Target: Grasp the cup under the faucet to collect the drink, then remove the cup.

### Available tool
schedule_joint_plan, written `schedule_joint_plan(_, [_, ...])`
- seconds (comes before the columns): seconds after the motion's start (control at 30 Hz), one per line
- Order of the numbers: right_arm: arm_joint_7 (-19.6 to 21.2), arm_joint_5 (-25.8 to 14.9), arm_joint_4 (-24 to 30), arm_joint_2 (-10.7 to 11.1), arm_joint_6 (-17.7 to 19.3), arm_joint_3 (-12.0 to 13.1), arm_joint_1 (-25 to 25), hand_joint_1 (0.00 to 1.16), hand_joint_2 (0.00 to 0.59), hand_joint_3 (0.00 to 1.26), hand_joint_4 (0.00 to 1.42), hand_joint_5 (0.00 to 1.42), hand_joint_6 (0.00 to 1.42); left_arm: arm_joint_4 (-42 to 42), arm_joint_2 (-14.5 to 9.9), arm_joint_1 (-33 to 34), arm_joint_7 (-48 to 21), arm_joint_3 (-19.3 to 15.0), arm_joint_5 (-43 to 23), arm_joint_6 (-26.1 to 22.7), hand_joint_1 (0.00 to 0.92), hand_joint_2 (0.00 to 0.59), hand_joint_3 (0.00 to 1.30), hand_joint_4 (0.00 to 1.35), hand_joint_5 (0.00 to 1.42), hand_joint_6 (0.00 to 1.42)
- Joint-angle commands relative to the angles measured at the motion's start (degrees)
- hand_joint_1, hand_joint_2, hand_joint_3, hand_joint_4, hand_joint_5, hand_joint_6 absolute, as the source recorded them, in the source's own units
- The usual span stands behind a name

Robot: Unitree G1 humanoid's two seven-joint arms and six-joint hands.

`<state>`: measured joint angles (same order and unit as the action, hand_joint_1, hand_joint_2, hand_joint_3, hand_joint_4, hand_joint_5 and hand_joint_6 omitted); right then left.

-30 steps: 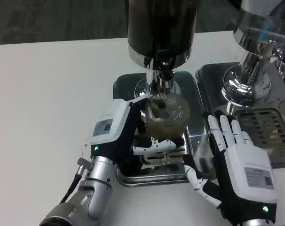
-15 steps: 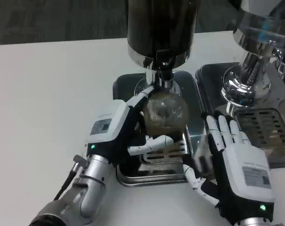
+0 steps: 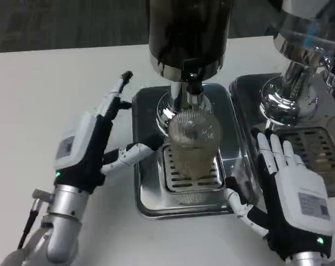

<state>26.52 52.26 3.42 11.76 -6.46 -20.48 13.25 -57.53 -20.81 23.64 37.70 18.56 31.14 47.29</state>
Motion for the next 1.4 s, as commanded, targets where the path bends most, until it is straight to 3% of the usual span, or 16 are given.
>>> schedule_joint_plan(0.03, [-0.06,-2.06,-0.92,0.28,1.77,0.83,-1.19,0.27,0.379,0.0,0.0,0.0,0.08,6.88,-3.76,-2.83,-5.9,-1.82,-1.88,2.67,0.0,0.0,0.0,0.0,0.18,0.16])
schedule_joint_plan(0.17, [-0.34,-3.82,-1.67,0.62,3.16,1.17,-2.01,0.25,0.364,0.0,0.0,0.0,0.08,11.71,-5.37,-4.82,-14.97,-4.64,-9.28,6.13,0.0,0.02,0.01,0.0,0.14,0.11])
schedule_joint_plan(0.33, [-1.01,-5.39,-1.34,1.07,4.52,1.71,-2.15,0.24,0.364,0.0,0.0,0.0,0.08,18.07,-6.3,-6.58,-30.05,-7.3,-23.5,10.01,0.0,0.04,0.0,0.0,0.04,0.05])
schedule_joint_plan(0.67, [-1.54,-5.8,-1.58,1.01,4.65,1.75,-2.38,0.24,0.365,0.0,0.0,0.0,0.08,31.98,-5.21,-9.1,-51.33,-10.32,-40.56,4.43,0.0,0.05,0.0,0.0,0.0,0.0])
schedule_joint_plan(0.77, [-1.61,-6.01,-1.65,0.97,4.79,1.82,-2.4,0.24,0.367,0.0,0.0,0.0,0.08,35.69,-5.69,-8.21,-53.63,-11.19,-38.12,3.41,0.0,0.061,0.0,0.0,0.0,0.01])
schedule_joint_plan(0.9, [-1.44,-5.89,-1.71,0.61,4.69,1.64,-2.31,0.24,0.379,0.0,0.0,0.0,0.09,35.96,-3.99,-6.6,-56.84,-11.31,-39.04,1.42,0.0,0.071,0.0,0.0,0.01,0.04])
schedule_joint_plan(1.4, [-0.52,-5.79,-1.97,-0.1,4.7,1.91,-1.51,0.24,0.38,0.0,0.0,0.0,0.1,25.19,1.12,0.76,-62.04,-12.2,-35.42,2.21,0.0,0.087,0.04,0.0,0.09,0.09])
